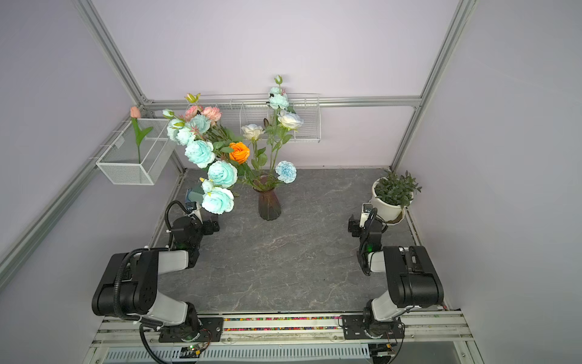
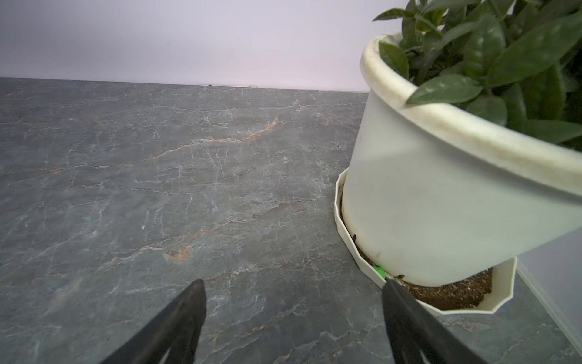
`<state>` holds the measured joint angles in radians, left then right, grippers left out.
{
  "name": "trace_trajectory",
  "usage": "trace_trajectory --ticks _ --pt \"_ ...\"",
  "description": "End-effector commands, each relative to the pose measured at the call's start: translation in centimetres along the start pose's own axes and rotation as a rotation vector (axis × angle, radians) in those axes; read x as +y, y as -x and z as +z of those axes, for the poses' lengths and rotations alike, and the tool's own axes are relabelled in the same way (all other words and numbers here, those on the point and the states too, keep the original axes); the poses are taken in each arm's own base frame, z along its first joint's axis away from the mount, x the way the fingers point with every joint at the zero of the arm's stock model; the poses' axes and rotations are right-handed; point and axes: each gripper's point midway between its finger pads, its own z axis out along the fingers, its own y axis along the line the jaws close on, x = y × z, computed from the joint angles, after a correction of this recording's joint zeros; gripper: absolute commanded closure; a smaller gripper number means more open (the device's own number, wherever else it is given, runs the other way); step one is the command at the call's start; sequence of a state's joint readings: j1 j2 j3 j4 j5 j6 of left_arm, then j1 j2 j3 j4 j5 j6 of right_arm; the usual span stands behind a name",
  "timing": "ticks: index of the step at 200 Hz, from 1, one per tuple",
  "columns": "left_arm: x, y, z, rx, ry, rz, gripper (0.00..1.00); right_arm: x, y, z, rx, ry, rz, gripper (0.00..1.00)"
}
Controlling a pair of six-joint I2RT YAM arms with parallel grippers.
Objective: Pick out blue flowers from the vase
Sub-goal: Pick up the flower from the vase.
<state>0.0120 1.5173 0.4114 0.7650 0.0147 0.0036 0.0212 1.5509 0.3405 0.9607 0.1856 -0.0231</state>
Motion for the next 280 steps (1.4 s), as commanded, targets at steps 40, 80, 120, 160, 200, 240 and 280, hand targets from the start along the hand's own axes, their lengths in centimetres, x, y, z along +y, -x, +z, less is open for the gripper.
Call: trace_trajectory --ticks 40,80,120,160,200,240,280 --pt "0.0 1.1 0.2 -0.025 0.007 -0.001 0.01 0.4 0.7 0.1 -0.022 0.022 -0.008 0.11" --pt "0.0 1.1 0.2 -0.024 0.009 -0.001 0.01 0.4 0.6 0.3 -0.013 0.033 0.001 0.12" --pt "0.0 1.1 0.2 -0.024 0.007 -0.001 0.01 0.3 0.6 0.2 -0.015 0.032 0.000 0.12" --pt "0.1 1.1 0.2 -0.024 0.010 -0.001 0.01 0.4 0.6 0.2 -0.015 0.032 0.000 0.12" --pt "0.1 1.2 0.2 -0.026 0.008 -0.001 0.01 0.3 0.6 0.2 -0.015 0.031 0.001 0.11" --pt "0.4 1.1 0.3 -0.016 0.024 -0.021 0.02 -0.8 1.9 -0.5 -0.020 -0.029 0.022 0.06" --pt "0.5 1.4 0.4 -0.021 0.028 -0.016 0.23 0.0 3.6 -1.6 -0.032 -0.002 -0.014 0.03"
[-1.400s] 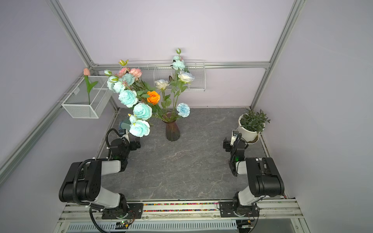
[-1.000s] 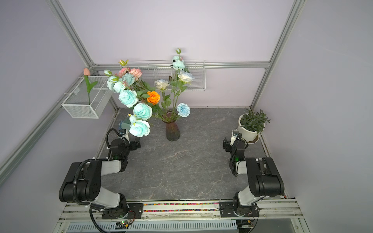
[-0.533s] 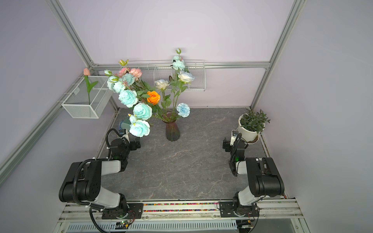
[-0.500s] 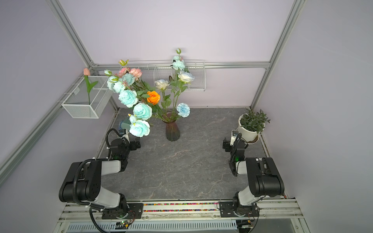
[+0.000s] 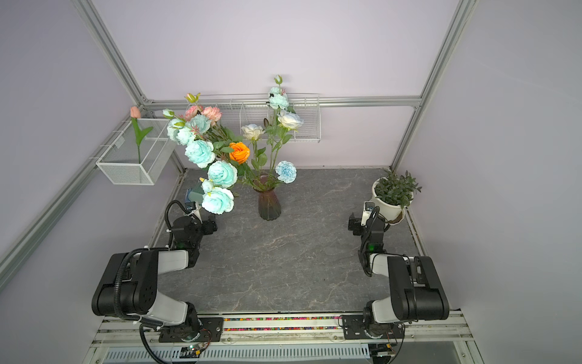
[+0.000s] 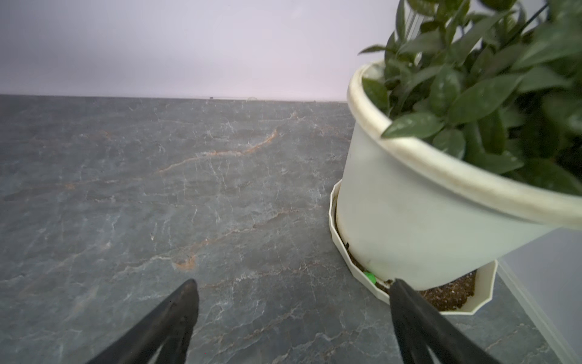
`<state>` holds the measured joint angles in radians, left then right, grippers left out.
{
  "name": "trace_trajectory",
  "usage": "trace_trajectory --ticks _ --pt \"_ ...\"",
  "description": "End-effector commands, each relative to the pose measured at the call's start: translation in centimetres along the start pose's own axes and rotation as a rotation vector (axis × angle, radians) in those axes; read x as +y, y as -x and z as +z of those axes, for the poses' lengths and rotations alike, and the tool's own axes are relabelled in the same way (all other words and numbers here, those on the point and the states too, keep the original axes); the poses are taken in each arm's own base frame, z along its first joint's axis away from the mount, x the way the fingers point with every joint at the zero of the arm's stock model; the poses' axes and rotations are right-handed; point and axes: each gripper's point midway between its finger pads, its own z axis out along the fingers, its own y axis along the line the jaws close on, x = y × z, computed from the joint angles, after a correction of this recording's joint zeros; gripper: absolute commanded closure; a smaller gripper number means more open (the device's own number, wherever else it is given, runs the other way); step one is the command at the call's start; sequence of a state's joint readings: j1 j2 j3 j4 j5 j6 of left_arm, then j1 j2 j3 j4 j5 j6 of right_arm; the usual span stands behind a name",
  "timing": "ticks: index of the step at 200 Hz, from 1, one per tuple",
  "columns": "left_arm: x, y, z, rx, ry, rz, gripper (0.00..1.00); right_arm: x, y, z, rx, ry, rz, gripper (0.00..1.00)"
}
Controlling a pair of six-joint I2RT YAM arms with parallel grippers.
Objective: Pick out blue flowers from the vase
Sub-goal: Pick up the flower from the vase.
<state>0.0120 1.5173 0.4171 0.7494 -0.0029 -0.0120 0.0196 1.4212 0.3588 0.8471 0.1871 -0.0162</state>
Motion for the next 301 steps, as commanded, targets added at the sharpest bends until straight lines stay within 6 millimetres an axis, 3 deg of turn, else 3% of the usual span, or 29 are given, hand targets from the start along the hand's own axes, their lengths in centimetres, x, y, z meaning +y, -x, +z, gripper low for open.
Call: trace_trajectory --ticks 1,37,62,85,104,137,164,211,257,301 --pt "0.2 1.6 0.3 -0.031 0.011 -0.002 0.23 0.3 1.1 -0.5 0.000 0.003 -0.027 0.03" --pt "0.8 4.0 -0.5 0.001 0.053 -0.016 0.34 2.6 6.0 -3.3 -0.043 0.094 -0.049 0.01" --pt "0.7 7.2 -2.0 -0.032 0.060 -0.071 0.32 5.0 8.3 -6.0 -0.069 0.199 -0.069 0.00" --pt "-1.8 10.9 -3.5 -0.100 -0.075 -0.153 0.30 7.2 9.4 -8.0 -0.074 0.288 -0.102 0.01" --pt "-4.2 12.5 -4.4 -0.114 -0.207 -0.199 0.26 10.6 10.2 -10.2 -0.079 0.409 -0.129 0.02" --pt "-7.8 13.0 -6.4 -0.125 -0.351 -0.216 0.22 15.7 11.4 -13.7 -0.100 0.561 -0.168 0.04" --pt "-10.4 12.0 -7.3 -0.097 -0.429 -0.196 0.20 20.1 11.7 -15.7 -0.117 0.640 -0.249 0.04" --pt "-11.2 11.2 -8.0 -0.089 -0.467 -0.208 0.20 26.6 13.7 -18.4 -0.177 0.731 -0.375 0.05" --pt "-11.6 11.5 -8.3 -0.108 -0.497 -0.220 0.19 30.0 17.5 -20.2 -0.276 0.778 -0.400 0.06" --pt "-12.7 13.2 -8.3 -0.127 -0.567 -0.255 0.19 32.9 19.3 -20.2 -0.366 0.807 -0.383 0.06"
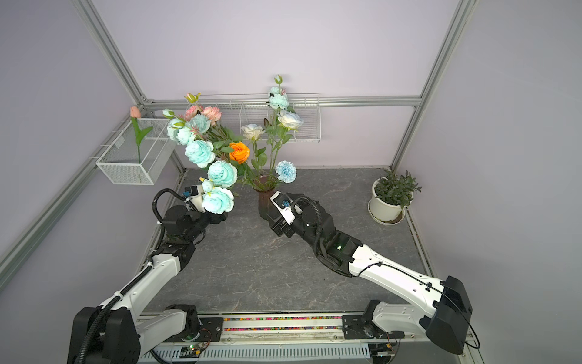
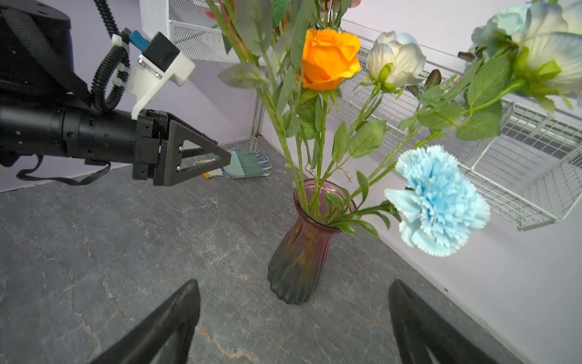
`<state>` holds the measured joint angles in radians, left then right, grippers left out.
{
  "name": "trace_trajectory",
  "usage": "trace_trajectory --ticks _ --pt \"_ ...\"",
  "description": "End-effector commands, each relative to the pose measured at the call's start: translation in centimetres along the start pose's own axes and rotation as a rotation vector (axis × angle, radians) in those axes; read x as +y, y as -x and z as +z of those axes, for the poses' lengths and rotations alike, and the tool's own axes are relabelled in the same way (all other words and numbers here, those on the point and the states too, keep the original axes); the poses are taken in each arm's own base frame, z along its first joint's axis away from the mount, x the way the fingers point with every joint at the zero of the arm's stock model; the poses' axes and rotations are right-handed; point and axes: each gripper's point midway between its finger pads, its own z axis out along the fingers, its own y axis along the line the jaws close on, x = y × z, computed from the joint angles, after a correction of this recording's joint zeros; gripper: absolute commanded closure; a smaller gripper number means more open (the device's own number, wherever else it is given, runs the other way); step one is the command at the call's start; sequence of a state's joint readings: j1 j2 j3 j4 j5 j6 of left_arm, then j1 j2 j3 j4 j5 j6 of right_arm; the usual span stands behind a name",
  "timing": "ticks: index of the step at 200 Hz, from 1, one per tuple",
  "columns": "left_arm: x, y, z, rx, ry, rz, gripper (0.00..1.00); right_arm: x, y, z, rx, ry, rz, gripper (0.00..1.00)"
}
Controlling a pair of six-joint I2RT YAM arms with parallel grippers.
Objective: Pick out blue flowers from the vase
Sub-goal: Pick up the flower from the vase.
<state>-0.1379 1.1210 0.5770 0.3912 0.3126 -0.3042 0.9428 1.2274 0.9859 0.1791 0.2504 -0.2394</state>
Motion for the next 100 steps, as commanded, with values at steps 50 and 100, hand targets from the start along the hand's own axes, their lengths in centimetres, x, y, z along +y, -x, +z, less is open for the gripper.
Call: trace_trajectory --ticks 50,100 --pt "-3.1 2.1 1.5 -0.005 -0.166 -0.040 0.19 0.0 2.7 4.8 -0.119 -0.088 -0.086 0.06" --pt "-3.0 1.4 2.5 0.022 -0.191 -0.042 0.19 -0.4 3.3 8.4 -0.154 -0.156 -0.111 0.09"
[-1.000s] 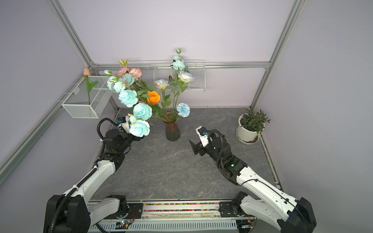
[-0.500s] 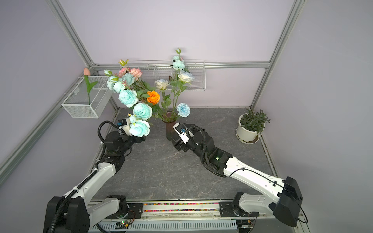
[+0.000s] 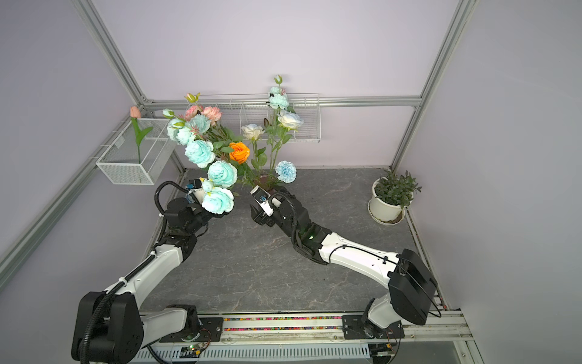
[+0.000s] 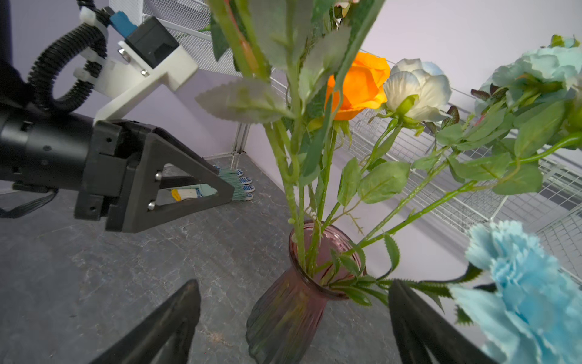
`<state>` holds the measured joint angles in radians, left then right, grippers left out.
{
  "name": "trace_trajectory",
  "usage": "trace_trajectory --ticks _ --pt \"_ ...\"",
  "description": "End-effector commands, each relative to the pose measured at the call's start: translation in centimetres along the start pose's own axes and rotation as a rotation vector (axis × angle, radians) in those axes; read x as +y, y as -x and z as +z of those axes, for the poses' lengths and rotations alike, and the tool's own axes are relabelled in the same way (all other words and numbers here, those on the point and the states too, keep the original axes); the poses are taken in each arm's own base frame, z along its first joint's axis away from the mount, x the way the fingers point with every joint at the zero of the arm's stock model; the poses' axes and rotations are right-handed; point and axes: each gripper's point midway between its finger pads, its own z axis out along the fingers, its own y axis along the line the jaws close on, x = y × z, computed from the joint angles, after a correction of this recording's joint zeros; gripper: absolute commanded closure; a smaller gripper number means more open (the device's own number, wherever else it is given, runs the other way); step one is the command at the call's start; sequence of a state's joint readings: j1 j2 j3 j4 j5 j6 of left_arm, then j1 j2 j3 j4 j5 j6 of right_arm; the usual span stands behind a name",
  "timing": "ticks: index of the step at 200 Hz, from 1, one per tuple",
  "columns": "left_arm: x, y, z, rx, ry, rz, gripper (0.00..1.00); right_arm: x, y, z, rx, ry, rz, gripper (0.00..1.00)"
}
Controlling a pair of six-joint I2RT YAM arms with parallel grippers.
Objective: Pick out blue flowers from the vase
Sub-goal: Pick up the flower from the vase.
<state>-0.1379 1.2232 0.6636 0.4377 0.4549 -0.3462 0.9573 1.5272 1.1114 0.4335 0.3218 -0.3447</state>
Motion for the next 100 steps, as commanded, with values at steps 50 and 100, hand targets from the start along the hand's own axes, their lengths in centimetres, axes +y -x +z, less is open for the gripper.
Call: trace_trajectory --ticks 50,100 --pt "-0.8 0.2 2.0 -0.007 -0.098 -0.028 0.19 -2.5 2.8 4.2 -0.126 -0.143 -0.007 0.18" --pt "-1.8 0.5 4.1 0.027 -0.165 -0.032 0.20 -3.5 2.3 5.6 -0.124 -0.183 -0.008 0.25"
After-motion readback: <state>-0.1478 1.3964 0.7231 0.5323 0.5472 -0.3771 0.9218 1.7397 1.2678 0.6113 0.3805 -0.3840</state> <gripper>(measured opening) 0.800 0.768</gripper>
